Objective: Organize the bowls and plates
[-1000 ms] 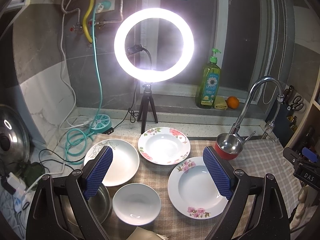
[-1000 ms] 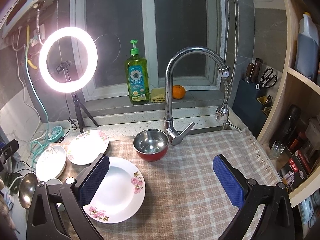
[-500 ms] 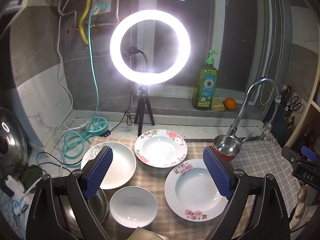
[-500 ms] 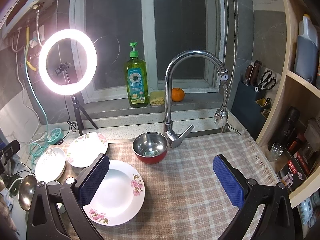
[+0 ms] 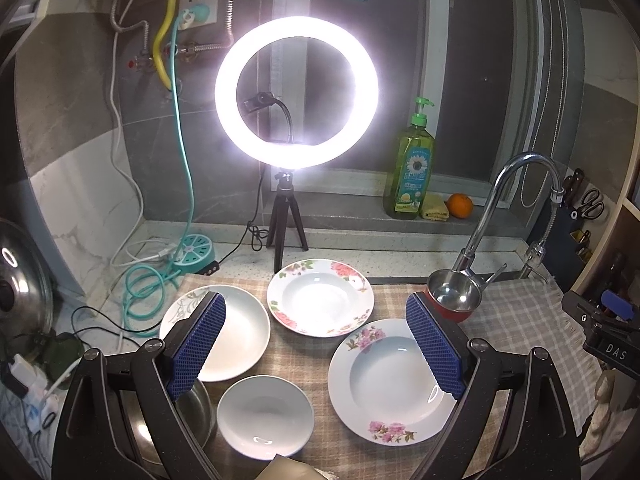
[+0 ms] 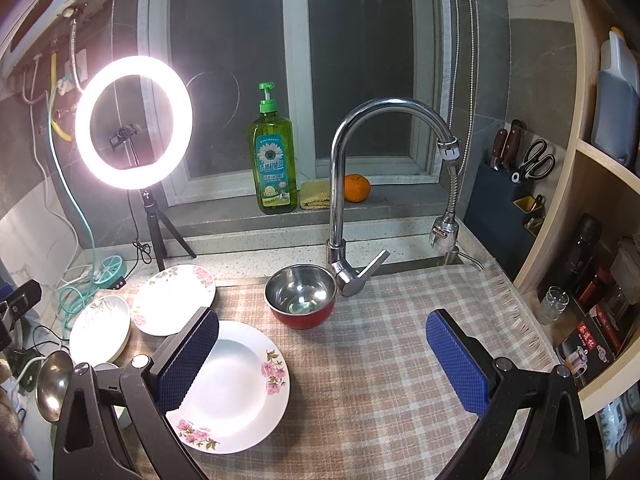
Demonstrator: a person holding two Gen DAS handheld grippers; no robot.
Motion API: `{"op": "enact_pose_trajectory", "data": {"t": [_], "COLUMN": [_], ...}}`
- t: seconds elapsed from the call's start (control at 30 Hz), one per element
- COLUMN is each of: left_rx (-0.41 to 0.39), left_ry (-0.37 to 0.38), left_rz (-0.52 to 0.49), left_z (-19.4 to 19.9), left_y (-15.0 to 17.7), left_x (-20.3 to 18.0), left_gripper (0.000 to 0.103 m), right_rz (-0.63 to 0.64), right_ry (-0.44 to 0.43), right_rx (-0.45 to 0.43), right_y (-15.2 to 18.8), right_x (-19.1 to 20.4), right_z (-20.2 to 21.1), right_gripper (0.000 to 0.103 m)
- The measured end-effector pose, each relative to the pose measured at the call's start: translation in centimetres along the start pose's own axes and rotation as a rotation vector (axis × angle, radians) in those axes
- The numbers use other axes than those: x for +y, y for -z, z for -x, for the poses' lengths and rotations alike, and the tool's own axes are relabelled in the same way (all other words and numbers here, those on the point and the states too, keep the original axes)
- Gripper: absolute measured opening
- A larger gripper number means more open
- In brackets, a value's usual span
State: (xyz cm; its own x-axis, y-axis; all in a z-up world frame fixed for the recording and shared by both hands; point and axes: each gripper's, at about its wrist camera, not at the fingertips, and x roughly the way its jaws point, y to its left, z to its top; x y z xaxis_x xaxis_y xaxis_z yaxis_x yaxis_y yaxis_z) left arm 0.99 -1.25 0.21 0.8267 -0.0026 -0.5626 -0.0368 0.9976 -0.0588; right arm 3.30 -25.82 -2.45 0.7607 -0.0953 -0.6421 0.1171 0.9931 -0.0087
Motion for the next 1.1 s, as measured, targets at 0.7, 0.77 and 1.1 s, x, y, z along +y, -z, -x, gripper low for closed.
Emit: {"op": "enact_pose_trajectory", "data": {"t": [0.7, 0.77, 1.1], "left_rx": [0.006, 0.008, 0.021], "left_ry": [-0.013, -0.013, -0.016], "left_rz": [-0.002, -0.002, -0.006], "left_z": [-0.1, -0.11, -0.36], "left_y": [0.19, 0.23, 0.48], "left_x": [0.18, 0.22, 0.09], "left_gripper": [0.092, 0.092, 0.092], "right_rz": [0.003, 0.004, 0.003], "right_ry": [-0.003, -0.003, -0.003], "right_rx": [-0.003, -0.002, 0.009], "right_y": [-0.05, 0.1, 0.33], "right_x": [0.27, 0.22, 0.01], "right_z": [-0.24, -0.29, -0.66], "right_gripper": [0.103, 0.103, 0.103]}}
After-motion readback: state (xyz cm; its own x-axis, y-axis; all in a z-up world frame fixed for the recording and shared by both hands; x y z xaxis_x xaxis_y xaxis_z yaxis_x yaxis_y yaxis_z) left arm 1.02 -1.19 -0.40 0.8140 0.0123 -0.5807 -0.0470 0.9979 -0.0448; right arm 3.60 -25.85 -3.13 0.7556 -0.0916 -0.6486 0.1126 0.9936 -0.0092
